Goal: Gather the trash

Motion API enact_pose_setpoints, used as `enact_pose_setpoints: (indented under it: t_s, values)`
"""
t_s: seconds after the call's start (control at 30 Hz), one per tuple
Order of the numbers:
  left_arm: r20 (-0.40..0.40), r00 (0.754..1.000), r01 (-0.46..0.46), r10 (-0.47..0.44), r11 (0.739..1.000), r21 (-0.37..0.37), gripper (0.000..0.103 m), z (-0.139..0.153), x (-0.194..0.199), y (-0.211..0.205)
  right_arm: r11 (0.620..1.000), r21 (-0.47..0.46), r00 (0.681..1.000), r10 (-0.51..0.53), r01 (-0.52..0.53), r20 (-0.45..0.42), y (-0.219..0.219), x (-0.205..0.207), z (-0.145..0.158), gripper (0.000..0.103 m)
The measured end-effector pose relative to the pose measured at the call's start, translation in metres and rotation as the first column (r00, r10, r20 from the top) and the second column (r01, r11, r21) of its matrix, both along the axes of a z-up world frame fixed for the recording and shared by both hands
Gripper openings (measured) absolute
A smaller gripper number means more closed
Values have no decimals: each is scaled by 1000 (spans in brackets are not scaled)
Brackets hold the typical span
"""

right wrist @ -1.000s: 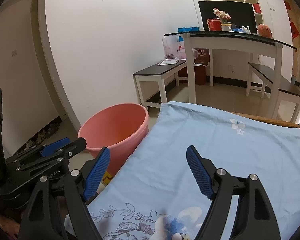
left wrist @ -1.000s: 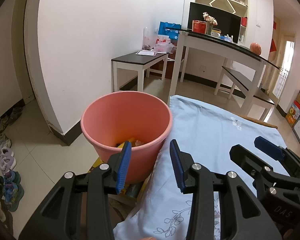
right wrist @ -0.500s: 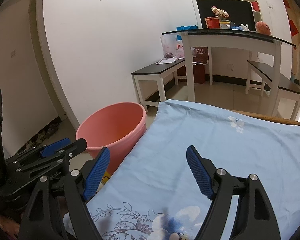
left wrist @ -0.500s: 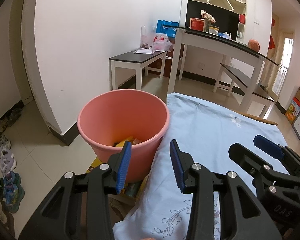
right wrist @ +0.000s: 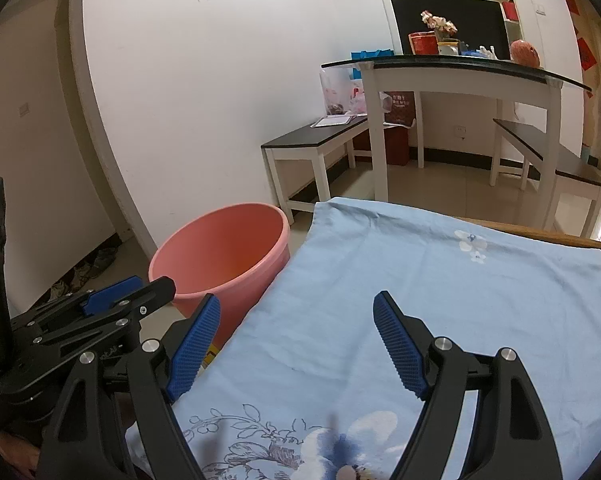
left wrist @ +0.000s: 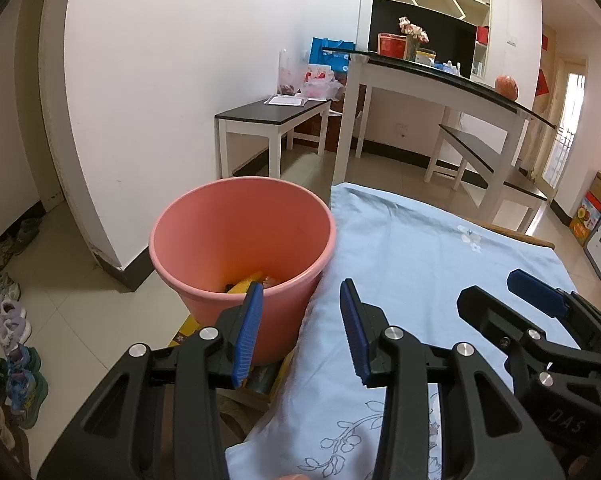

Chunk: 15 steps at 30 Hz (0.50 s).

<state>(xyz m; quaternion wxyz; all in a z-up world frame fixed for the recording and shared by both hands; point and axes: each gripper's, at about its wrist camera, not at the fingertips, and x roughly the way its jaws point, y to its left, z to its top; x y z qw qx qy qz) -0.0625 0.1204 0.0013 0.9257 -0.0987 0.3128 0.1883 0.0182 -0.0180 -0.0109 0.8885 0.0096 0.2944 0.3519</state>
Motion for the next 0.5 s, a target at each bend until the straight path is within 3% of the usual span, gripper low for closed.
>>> enact_pose_setpoints:
  t_s: [0.3, 0.5]
  values:
    - [-4, 1000, 12, -12, 1000, 14, 40, -1, 4, -4, 1000, 7, 1000, -16, 16, -11, -6, 4, -3, 77]
    - [-12, 996, 85, -85, 996, 30, 40, 2, 15, -17, 999, 9, 999, -50, 50, -17, -19, 11, -4, 77]
